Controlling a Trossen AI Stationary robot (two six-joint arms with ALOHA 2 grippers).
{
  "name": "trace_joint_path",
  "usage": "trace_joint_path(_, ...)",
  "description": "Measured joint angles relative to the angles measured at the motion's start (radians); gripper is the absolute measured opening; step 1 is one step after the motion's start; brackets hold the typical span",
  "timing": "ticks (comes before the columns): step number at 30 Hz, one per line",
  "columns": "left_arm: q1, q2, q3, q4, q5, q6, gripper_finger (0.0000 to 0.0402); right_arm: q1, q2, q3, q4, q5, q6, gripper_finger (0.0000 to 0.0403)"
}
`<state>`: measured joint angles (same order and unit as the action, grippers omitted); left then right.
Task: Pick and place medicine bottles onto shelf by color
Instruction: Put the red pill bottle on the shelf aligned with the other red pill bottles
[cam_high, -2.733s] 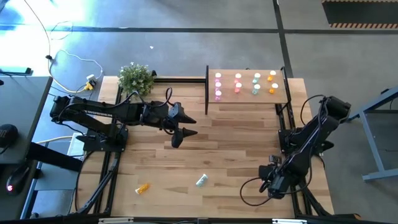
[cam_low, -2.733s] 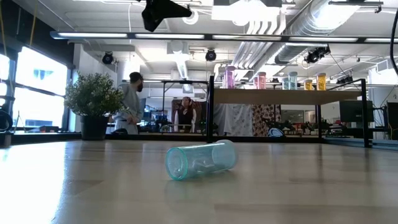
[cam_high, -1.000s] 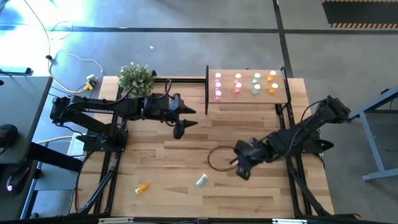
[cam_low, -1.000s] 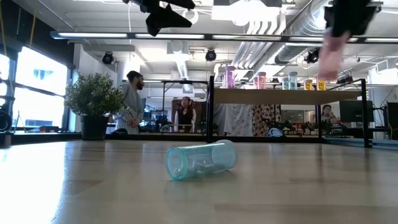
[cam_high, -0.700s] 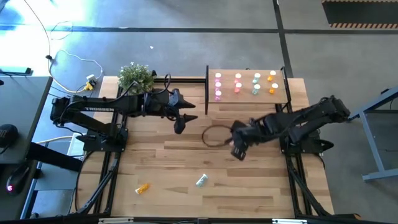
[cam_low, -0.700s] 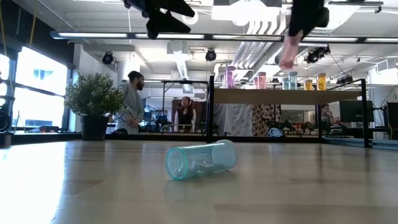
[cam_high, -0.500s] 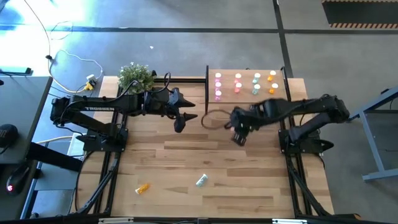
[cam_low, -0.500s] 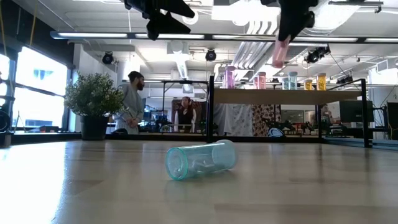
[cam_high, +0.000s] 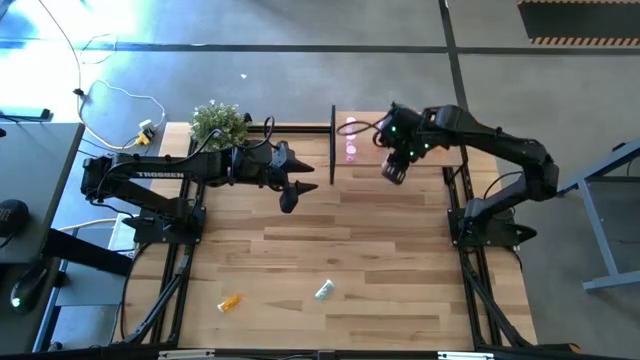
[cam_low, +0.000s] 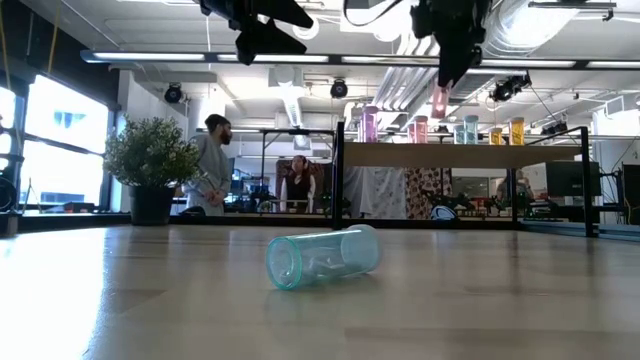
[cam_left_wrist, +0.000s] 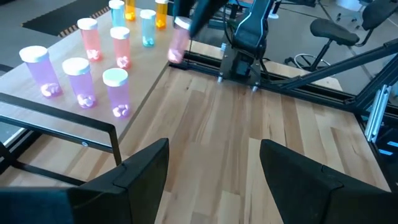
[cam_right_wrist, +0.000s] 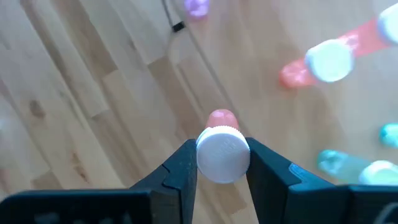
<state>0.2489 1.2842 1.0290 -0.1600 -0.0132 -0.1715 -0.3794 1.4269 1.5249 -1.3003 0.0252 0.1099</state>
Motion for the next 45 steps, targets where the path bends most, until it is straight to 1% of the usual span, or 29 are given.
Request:
trace_joint_path(7, 0.0, 0.0, 0.0, 0.0, -0.002, 0.0, 0.0241, -0.099, 0.001, 0.0, 0.021, -0.02, -0.113, 0.0103)
trace_joint_path(12, 0.0, 0.0, 0.0, 0.001, -0.002, 0.0, 0.0241, -0.132, 0.039, 0.0, 0.049, -0.085, -0.146, 0.0103)
trace_joint_path(15, 0.0, 0.0, 0.0, 0.002, -0.002, 0.0, 0.0241, -0.132, 0.077, -0.002, 0.049, -0.091, -0.159, 0.0103)
trace_joint_path(26, 0.0, 0.0, 0.0, 0.001, -0.003, 0.0, 0.0241, -0.139, 0.117, -0.002, 0.058, -0.052, -0.19, 0.0103)
trace_joint_path(39, 0.0, 0.0, 0.0, 0.001, -0.025, 0.0, 0.0241, -0.144, 0.118, -0.002, 0.055, -0.049, -0.201, 0.0103)
trace_joint_path(42, 0.0, 0.0, 0.0, 0.001, -0.025, 0.0, 0.0241, -0.144, 0.118, -0.002, 0.055, -0.015, -0.201, 0.0103)
trace_joint_path(45, 0.0, 0.0, 0.0, 0.0, -0.025, 0.0, 0.0241, -0.144, 0.118, -0.002, 0.055, -0.009, -0.206, 0.0103)
